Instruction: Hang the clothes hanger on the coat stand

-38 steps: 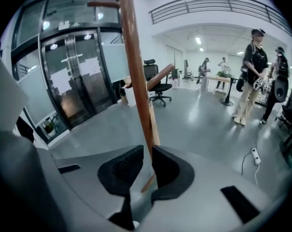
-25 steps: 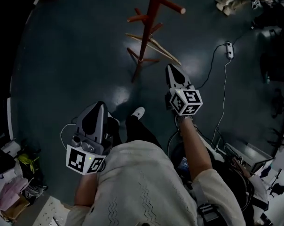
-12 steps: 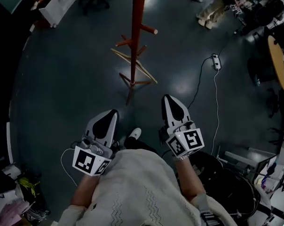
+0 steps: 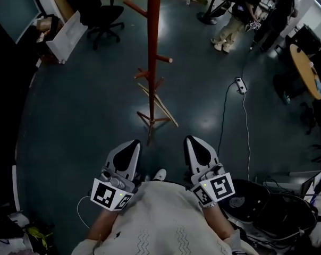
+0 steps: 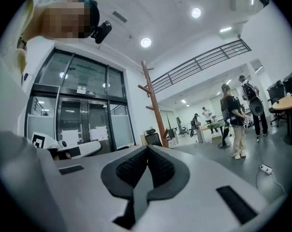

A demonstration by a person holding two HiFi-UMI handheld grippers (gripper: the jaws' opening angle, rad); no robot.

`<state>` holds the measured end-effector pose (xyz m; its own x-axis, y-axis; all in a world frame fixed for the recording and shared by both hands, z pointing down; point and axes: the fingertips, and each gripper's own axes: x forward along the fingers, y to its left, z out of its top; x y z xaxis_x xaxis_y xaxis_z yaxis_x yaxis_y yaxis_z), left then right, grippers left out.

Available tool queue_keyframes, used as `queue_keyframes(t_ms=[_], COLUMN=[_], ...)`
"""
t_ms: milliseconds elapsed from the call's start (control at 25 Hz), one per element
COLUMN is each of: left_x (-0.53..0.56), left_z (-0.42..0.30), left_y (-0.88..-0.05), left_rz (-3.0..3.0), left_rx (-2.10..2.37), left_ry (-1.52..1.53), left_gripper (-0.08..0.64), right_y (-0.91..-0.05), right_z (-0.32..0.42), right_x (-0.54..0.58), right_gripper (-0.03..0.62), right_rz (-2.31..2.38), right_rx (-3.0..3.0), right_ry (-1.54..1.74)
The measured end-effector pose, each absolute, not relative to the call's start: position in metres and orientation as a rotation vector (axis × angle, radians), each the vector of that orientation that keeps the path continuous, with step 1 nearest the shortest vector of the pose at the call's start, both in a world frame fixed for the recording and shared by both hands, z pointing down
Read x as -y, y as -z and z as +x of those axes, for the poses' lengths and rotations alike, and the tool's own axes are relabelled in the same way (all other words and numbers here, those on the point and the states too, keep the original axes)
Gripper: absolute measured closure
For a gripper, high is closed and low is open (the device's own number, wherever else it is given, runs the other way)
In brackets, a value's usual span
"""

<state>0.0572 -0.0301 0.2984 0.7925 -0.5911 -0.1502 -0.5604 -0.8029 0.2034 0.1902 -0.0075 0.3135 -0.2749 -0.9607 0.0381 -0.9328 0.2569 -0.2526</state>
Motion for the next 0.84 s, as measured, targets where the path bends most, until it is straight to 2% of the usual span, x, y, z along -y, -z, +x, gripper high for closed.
queue_keyframes(t_ms=[160,840], left_x=[0.021,-0.015], left_z=[0.048,0.055], left_y=[-0.277,-0.281], left_rz=[2.842,2.876], left_rx=[0.880,0.742], left_ry=[0.402,0.387], left_gripper=[0.548,0.548], right_y=[-0.310,-0.328], right_z=[0.185,0.180], right_x=[-0.008,-0.037], right_gripper=[0.574,0.574], right_rz=[-1.809,-1.885], right_rx=[-2.366,-2.349], right_ry=[0.358,0.361])
